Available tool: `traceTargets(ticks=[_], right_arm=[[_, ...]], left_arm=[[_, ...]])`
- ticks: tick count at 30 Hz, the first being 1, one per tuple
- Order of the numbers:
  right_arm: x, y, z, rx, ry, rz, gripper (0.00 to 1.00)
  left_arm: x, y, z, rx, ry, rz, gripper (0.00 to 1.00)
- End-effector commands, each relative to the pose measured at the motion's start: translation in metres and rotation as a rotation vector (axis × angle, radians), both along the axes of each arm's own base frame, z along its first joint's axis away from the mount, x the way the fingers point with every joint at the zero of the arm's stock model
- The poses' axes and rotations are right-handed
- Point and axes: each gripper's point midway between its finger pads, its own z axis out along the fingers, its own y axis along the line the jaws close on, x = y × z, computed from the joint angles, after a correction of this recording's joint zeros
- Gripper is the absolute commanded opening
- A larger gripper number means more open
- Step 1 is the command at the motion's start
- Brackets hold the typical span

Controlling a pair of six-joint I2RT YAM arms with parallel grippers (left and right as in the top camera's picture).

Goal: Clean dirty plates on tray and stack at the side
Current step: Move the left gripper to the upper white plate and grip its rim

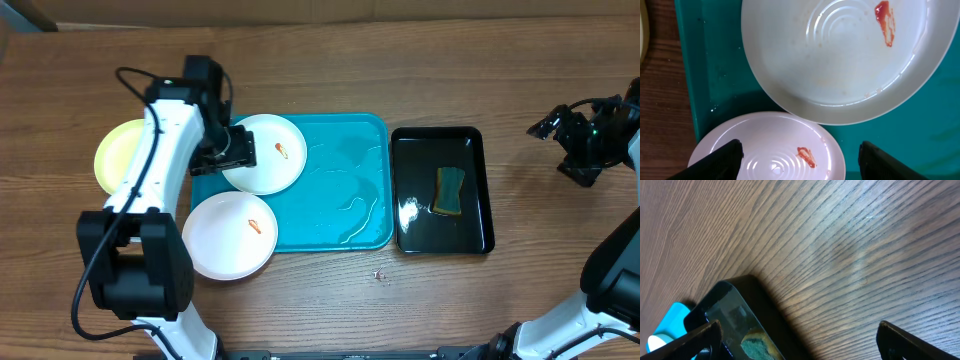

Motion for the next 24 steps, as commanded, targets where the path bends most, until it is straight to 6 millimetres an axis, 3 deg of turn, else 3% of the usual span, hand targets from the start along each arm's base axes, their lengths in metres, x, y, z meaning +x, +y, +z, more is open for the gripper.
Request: traceTargets(ticks=[1,5,14,24], right_arm=[[0.004,-0.003,0.009,-0.016,-0.027,-0.004,1.00],[0.004,-0.003,0.009,-0.016,-0.027,-0.004,1.00],[0.004,-0.003,0.009,-0.016,-0.027,-0.004,1.00],[0.004,-0.003,0.009,-0.016,-0.027,-0.004,1.00]], left_arm=[[0.003,0.018,0.000,0.126,-0.028,0.073,0.74],[0.012,0.029,-0.003,0.155,-0.068,0.109,0.72],[0.025,0.030,-0.018,0.143,-0.130,0.108,0.60],[0.021,0.025,-0.059,0.118,-0.164,0.119,0.53]])
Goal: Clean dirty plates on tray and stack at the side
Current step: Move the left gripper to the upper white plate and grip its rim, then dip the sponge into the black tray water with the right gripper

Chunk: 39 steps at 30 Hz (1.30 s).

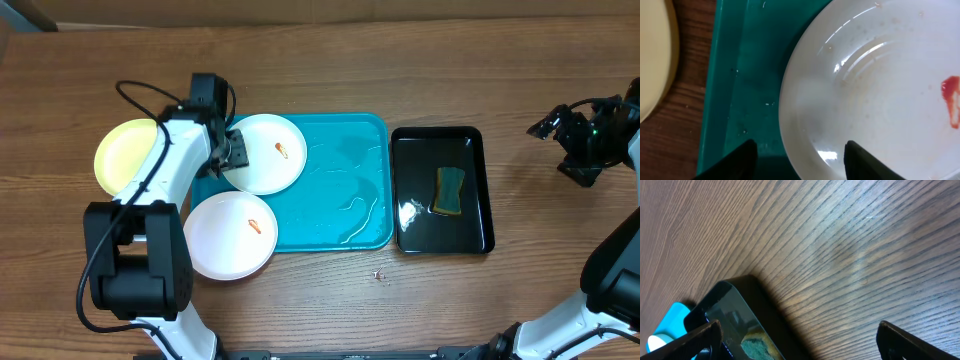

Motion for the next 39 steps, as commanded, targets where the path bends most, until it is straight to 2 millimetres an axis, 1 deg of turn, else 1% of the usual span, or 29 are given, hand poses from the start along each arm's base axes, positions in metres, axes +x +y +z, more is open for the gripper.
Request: traceTargets(ticks=[1,4,5,8,11,14,16,17,18,20,22,24,26,27,29,31,33,34,36,37,39], right_arm=[[0.004,-0.003,0.009,-0.016,-0.027,-0.004,1.00],[0.004,-0.003,0.009,-0.016,-0.026,-0.005,1.00],[0.004,-0.003,0.009,-0.016,-0.027,-0.004,1.00],[0.004,-0.003,0.009,-0.016,-0.026,-0.005,1.00],[0.004,-0.003,0.009,-0.016,-0.026,-0.005,1.00],[0.004,-0.003,0.009,-0.016,-0.026,-0.005,1.00],[0.010,-0.006,0.011,-0.028,-0.051,-0.004,1.00],[0.023,-0.013,0.015,-0.060,-0.113,-0.005,1.00],[0.031,-0.015,0.019,-0.068,-0.150,-0.003,1.00],[0.032,-0.013,0.021,-0.055,-0.161,0.002,1.00],[0.034,-0.002,0.024,0.002,-0.181,0.021,1.00],[0.034,0.000,0.026,0.018,-0.188,0.025,1.00],[0.024,0.014,0.025,0.089,-0.149,0.034,1.00],[0.014,0.021,0.023,0.132,-0.107,0.034,1.00],[0.009,0.034,0.026,0.200,-0.094,0.044,1.00],[0.004,0.049,0.026,0.220,-0.075,0.091,0.88],[-0.001,0.065,0.024,0.215,-0.057,0.164,0.70],[-0.004,0.073,0.023,0.209,-0.037,0.193,0.67],[-0.012,0.089,0.014,0.151,0.040,0.246,0.68],[-0.017,0.094,0.009,0.107,0.079,0.269,0.68],[-0.026,0.103,-0.002,-0.025,0.163,0.334,0.69]], left_arm=[[-0.007,-0.002,-0.009,-0.007,-0.002,0.010,0.52],[-0.006,-0.002,-0.017,-0.009,-0.019,0.010,0.52],[-0.006,-0.002,-0.018,-0.011,-0.023,0.010,0.50],[-0.004,-0.010,-0.023,-0.050,-0.041,-0.003,0.38],[0.003,-0.019,-0.023,-0.083,-0.073,-0.018,0.32],[0.013,-0.026,-0.019,-0.121,-0.112,-0.031,0.15],[0.017,-0.035,-0.017,-0.170,-0.130,-0.046,0.13],[0.019,-0.042,-0.015,-0.212,-0.141,-0.060,0.12],[0.021,-0.047,-0.014,-0.233,-0.148,-0.076,0.12],[0.024,-0.054,-0.011,-0.269,-0.163,-0.112,0.13],[0.025,-0.062,-0.009,-0.306,-0.175,-0.150,0.16],[0.025,-0.066,-0.008,-0.326,-0.176,-0.171,0.19],[0.023,-0.067,-0.008,-0.327,-0.171,-0.174,0.19],[0.022,-0.067,-0.009,-0.326,-0.166,-0.177,0.19],[0.020,-0.066,-0.010,-0.321,-0.158,-0.192,0.21],[0.018,-0.065,-0.011,-0.313,-0.150,-0.203,0.23],[0.017,-0.065,-0.011,-0.313,-0.144,-0.202,0.24],[0.016,-0.066,-0.011,-0.313,-0.141,-0.202,0.24],[0.014,-0.066,-0.012,-0.313,-0.131,-0.202,0.24],[0.013,-0.066,-0.013,-0.313,-0.126,-0.200,0.24],[0.010,-0.066,-0.013,-0.314,-0.116,-0.197,0.25]])
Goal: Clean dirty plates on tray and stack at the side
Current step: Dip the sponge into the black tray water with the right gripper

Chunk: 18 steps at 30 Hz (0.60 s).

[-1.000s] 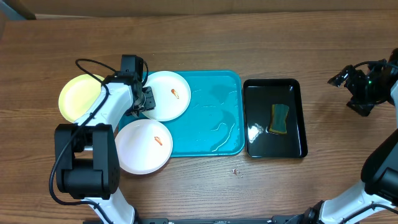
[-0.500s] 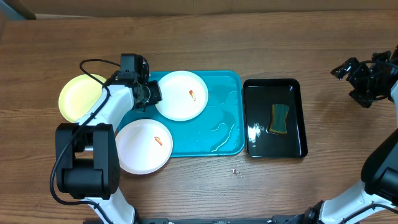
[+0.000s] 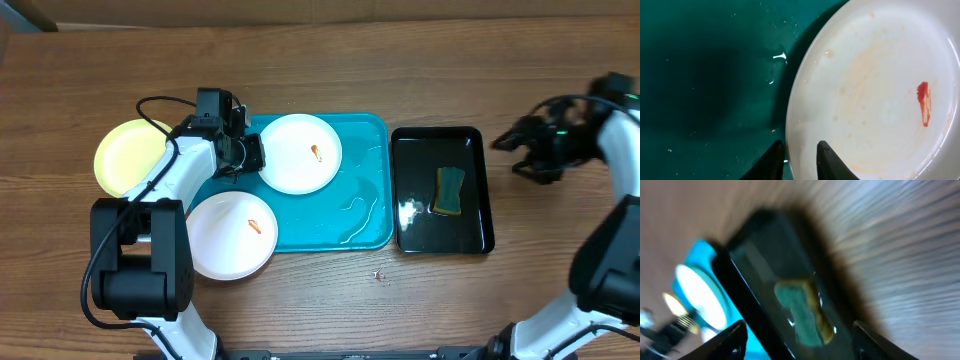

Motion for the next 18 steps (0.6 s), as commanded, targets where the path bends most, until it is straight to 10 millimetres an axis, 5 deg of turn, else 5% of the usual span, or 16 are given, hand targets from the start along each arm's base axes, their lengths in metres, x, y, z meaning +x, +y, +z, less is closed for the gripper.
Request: traceTargets(ticks=[1,8,10,13,18], right_arm=[[-0.008,0.016,-0.010,-0.234,0.051,0.154,0.69],[-0.029,0.059,-0.021,-0.413,0.128,0.331,0.62],[-0.038,0.061,-0.031,-0.484,0.171,0.321,0.60],[-0.049,0.066,-0.047,-0.521,0.198,0.325,0.44],[-0.061,0.074,-0.075,-0.523,0.199,0.340,0.38]], left_arm=[[-0.004,-0.007,0.003,-0.010,-0.001,-0.039,0.27],[-0.010,-0.011,0.001,-0.008,0.019,-0.051,0.35],[-0.009,-0.011,0.002,-0.006,0.015,-0.051,0.36],[-0.008,-0.011,0.002,-0.005,0.012,-0.051,0.36],[-0.008,-0.011,0.002,-0.005,0.011,-0.051,0.37]])
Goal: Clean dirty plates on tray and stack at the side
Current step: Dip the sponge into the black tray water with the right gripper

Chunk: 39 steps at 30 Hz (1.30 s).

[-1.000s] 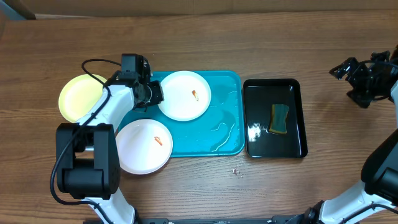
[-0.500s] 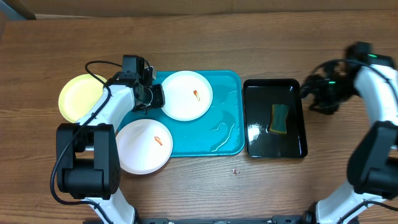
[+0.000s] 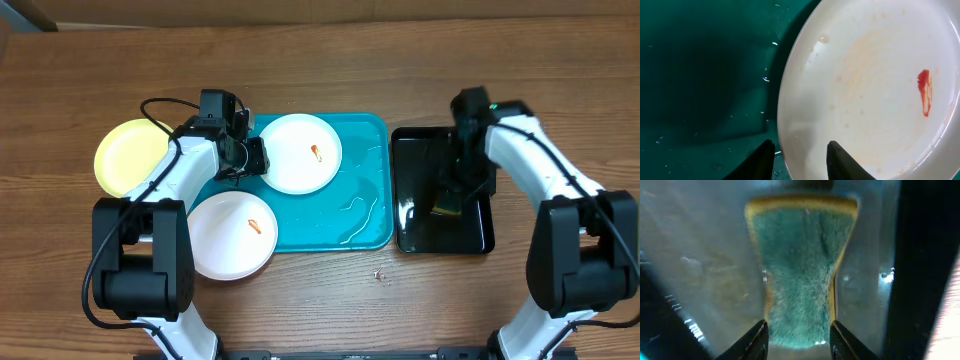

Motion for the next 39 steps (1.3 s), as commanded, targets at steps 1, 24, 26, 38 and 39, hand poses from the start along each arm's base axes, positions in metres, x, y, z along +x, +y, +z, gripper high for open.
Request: traceTargets(ticks=[1,24,26,38,39], right_arm=[[-0.011,-0.004,-0.015,-0.043,0.000,-0.021,0.33],[0.019,0.003,-0.007,0.008,-0.102,-0.007,0.20],[0.019,0.004,-0.022,0.020,-0.128,-0.008,0.15],[0.037,0.024,0.030,0.122,-0.145,-0.005,0.30],[0.035,0.020,0.031,0.103,-0.134,-0.010,0.31]], left_arm=[[0.000,-0.005,0.004,-0.006,-0.017,-0.029,0.37],[0.007,0.004,0.004,0.044,-0.047,-0.018,0.38],[0.007,0.004,0.004,0.045,-0.047,-0.018,0.27],[0.006,0.004,0.004,0.047,-0.044,-0.025,0.42],[0.006,0.004,0.004,0.047,-0.044,-0.025,0.42]])
